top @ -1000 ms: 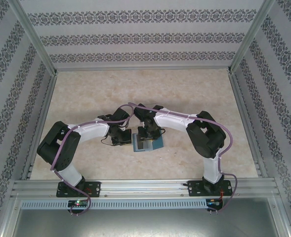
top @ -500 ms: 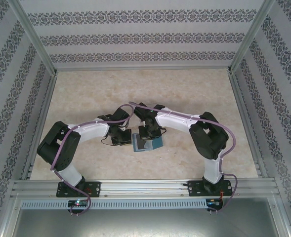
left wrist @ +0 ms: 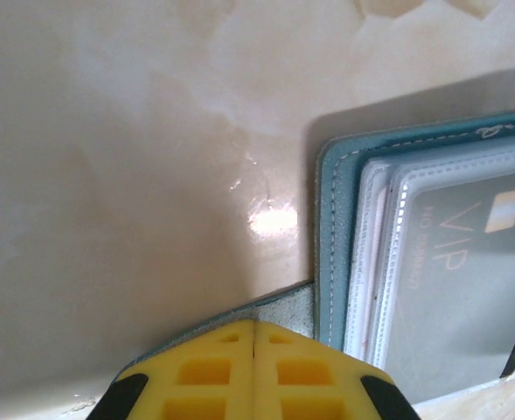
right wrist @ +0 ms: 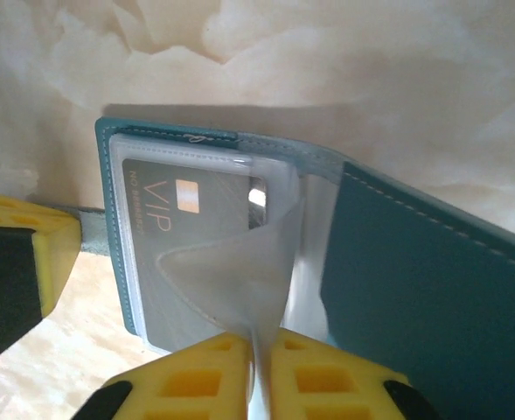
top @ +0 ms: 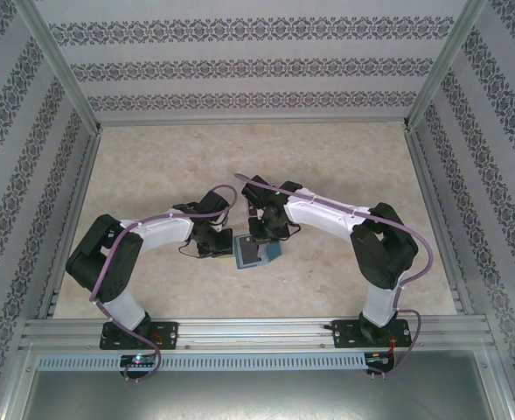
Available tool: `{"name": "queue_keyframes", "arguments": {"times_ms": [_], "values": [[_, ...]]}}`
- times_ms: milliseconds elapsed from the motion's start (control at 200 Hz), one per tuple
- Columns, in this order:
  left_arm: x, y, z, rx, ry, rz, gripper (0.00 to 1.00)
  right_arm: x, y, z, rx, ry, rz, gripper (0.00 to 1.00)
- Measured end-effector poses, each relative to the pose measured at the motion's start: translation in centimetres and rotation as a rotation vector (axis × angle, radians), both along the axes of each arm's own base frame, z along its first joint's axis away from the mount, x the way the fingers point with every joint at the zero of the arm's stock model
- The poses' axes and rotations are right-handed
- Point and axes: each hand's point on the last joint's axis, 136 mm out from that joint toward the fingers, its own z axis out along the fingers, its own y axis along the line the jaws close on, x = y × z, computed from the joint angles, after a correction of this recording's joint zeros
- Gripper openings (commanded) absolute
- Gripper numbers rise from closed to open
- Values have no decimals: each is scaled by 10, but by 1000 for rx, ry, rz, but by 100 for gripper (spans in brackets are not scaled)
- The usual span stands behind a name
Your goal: Take the credit cards out of the card holder
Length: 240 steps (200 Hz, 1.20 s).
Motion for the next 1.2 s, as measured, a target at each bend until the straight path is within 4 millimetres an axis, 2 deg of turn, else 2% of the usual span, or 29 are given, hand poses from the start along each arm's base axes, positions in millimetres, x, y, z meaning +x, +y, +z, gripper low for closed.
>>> {"name": "queue_keyframes", "arguments": {"times_ms": [520, 774, 1004, 1044, 1119, 1199], "values": [[2, 2, 0, 3, -2, 2, 1, 3, -35, -9, -105, 16, -24, 28], [2, 2, 0, 8, 2, -2, 1, 1, -44, -11, -125, 16, -18, 11], [2, 3, 0, 13, 4, -8, 1, -2, -48, -16, -134, 26, -13, 8], [2, 2, 0, 14, 3, -9, 1, -3, -49, -17, -136, 27, -13, 10], [3, 3, 0, 16, 1, -14, 1, -4, -50, -19, -141, 30, -13, 20], [3, 3, 1, 21, 1, -17, 1, -5, -54, -21, -158, 28, -14, 25]]}}
